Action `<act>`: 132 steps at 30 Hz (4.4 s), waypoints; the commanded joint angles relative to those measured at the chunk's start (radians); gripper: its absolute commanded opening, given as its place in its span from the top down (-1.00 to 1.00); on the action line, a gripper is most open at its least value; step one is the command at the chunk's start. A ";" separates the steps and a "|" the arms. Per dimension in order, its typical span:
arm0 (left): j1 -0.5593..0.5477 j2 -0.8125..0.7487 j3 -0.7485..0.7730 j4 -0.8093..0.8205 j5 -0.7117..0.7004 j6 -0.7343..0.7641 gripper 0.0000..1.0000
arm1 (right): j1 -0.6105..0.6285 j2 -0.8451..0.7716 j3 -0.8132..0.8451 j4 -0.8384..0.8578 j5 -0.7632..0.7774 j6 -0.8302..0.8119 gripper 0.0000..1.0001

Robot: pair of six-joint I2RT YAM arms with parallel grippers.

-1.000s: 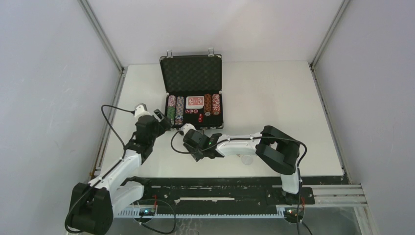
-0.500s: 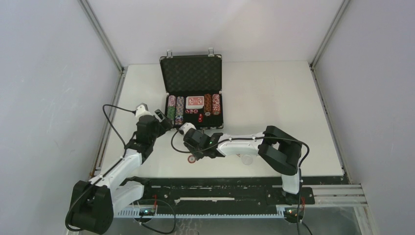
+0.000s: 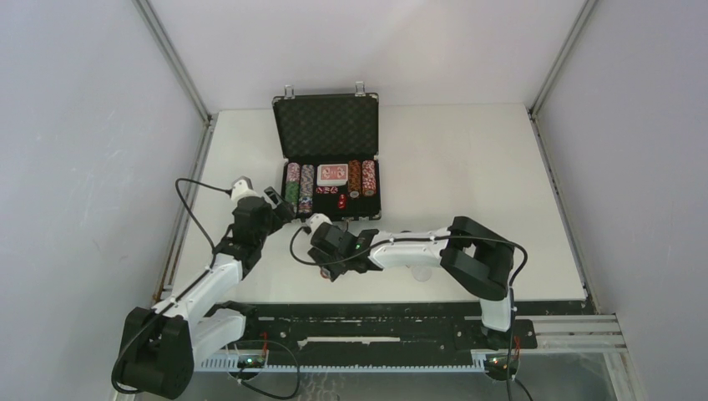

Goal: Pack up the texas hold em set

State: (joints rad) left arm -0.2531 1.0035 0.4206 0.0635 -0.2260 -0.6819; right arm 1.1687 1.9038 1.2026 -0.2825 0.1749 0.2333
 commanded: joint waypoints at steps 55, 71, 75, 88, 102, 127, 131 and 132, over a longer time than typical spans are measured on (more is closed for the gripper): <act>0.008 -0.006 -0.017 0.018 0.014 -0.018 -0.66 | -0.040 0.013 0.047 -0.031 -0.006 0.024 -0.33; 0.008 0.002 -0.017 0.030 0.034 -0.021 -0.66 | -0.018 0.031 0.059 -0.044 -0.001 0.035 0.05; 0.009 -0.003 -0.019 0.030 0.034 -0.021 -0.66 | -0.018 0.024 0.058 -0.048 0.008 0.037 0.06; 0.008 0.003 -0.020 0.030 0.033 -0.020 -0.66 | -0.036 -0.037 0.058 -0.049 0.018 0.029 0.17; 0.010 0.006 -0.019 0.022 0.026 -0.041 -0.68 | 0.041 -0.026 0.107 -0.058 0.015 -0.006 -0.24; 0.021 -0.023 -0.036 0.007 0.030 -0.036 -0.68 | 0.037 0.084 0.174 -0.087 -0.013 0.009 -0.37; 0.020 -0.022 -0.037 0.009 0.030 -0.036 -0.68 | 0.040 0.094 0.170 -0.085 -0.015 0.013 -0.34; 0.021 -0.022 -0.037 0.009 0.030 -0.036 -0.68 | 0.041 0.097 0.168 -0.083 -0.017 0.016 -0.34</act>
State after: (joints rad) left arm -0.2390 0.9863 0.4038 0.0422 -0.2020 -0.7162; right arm 1.2110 1.9907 1.3518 -0.3798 0.1627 0.2413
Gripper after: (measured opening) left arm 0.842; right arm 0.675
